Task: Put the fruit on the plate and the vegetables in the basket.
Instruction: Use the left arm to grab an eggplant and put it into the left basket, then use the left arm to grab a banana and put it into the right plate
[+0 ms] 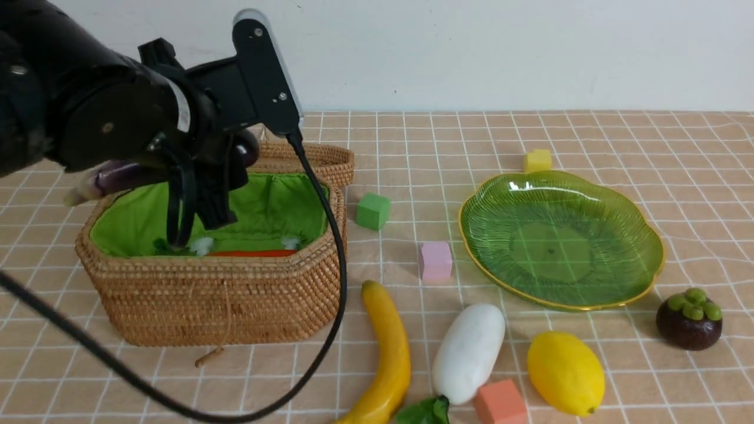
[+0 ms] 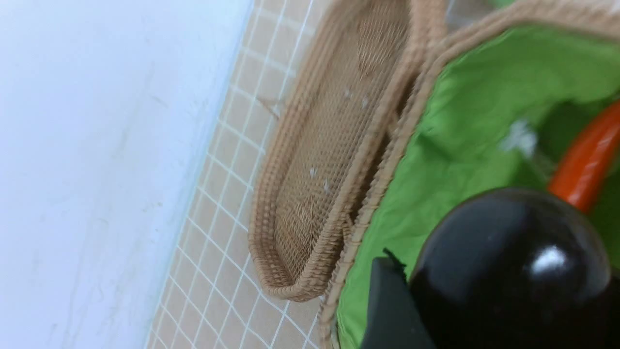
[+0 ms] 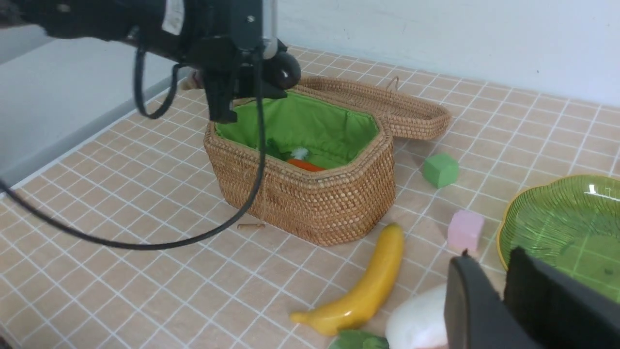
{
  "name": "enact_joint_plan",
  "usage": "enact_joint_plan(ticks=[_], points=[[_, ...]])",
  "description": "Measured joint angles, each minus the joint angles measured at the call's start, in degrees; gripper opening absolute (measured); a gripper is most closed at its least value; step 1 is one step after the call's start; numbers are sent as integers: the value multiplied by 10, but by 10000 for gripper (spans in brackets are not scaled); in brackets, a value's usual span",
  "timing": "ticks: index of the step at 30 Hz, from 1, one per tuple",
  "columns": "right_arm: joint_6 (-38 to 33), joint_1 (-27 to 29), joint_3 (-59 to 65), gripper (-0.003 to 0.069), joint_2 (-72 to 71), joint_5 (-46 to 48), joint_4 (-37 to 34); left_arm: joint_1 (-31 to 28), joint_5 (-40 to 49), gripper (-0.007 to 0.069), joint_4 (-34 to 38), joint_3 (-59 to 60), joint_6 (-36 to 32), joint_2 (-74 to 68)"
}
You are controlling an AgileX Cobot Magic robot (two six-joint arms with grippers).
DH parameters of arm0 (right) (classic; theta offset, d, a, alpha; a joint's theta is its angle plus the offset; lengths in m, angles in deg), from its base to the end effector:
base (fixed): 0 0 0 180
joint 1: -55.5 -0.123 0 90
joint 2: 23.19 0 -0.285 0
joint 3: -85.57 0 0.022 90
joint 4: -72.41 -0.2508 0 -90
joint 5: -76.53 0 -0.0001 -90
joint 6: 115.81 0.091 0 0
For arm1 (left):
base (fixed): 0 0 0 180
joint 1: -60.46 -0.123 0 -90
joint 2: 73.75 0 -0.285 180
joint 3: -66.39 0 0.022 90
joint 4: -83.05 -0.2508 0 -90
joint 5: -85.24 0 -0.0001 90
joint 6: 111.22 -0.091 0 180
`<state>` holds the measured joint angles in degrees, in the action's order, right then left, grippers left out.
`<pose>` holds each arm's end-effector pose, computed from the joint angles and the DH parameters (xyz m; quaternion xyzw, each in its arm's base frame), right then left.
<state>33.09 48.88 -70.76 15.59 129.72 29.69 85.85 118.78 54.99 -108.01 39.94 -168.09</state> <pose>0.0569 0.0564 0.4147 -0.2270 0.7554 0.2496 0.5617 0.3168 -0.1241 0.3287 0.5244 0.7329 0.2143 0.3768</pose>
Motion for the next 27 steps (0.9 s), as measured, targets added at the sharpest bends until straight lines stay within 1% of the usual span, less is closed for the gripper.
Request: enact_joint_plan(ticks=[3, 4, 5, 6, 7, 9, 11, 12, 13, 14, 15, 16, 17, 18, 19, 20, 22, 24, 25, 26, 27], points=[[0, 0, 0, 138, 0, 0, 0, -15, -25, 419, -9, -3, 2, -43], [0, 0, 0, 138, 0, 0, 0, -16, -28, 439, -10, -3, 2, -54], [0, 0, 0, 138, 0, 0, 0, -16, -28, 439, -10, -3, 2, -54], [0, 0, 0, 138, 0, 0, -1, -16, -28, 487, -11, -3, 2, -61], [0, 0, 0, 138, 0, 0, -2, -16, -28, 554, -11, -4, 3, -61], [0, 0, 0, 139, 0, 0, -2, -16, -29, 628, -7, -4, 7, -58], [1, 0, 0, 141, 0, 0, -2, -14, -26, 656, 10, -4, 28, -48], [1, 0, 0, 141, 0, 1, -2, -10, -21, 657, 26, -4, 58, -37], [3, 0, 0, 141, 0, 3, -2, -5, -13, 649, 42, -4, 78, -27], [8, 0, 0, 141, 0, 7, -2, 8, 0, 623, 72, -4, 132, -10], [11, 0, 0, 141, 0, 12, -2, 19, 14, 587, 100, -4, 167, 5], [12, 0, 0, 141, 0, 13, -2, 26, 17, 578, 105, -4, 175, 8], [14, 0, 0, 141, 0, 25, -2, 53, 40, 503, 146, -5, 235, 26], [15, 0, 0, 141, 0, 34, -2, 71, 62, 439, 175, -6, 275, 34], [16, 0, 0, 141, 0, 43, -2, 95, 85, 383, 202, -7, 303, 41], [16, 0, 0, 141, 0, 52, -2, 118, 109, 300, 224, -9, 337, 41], [16, 0, 0, 144, 0, 69, -2, 162, 148, 202, 255, -9, 373, 29], [16, 0, 0, 146, 0, 87, -2, 191, 172, 173, 267, -9, 389, 1], [16, 0, 0, 147, 0, 93, -2, 198, 175, 175, 268, -9, 391, -13], [16, 0, 0, 148, 0, 97, -2, 201, 178, 182, 268, -9, 392, -25], [16, 0, 0, 148, 0, 107, -1, 203, 178, 221, 262, -9, 393, -57]])
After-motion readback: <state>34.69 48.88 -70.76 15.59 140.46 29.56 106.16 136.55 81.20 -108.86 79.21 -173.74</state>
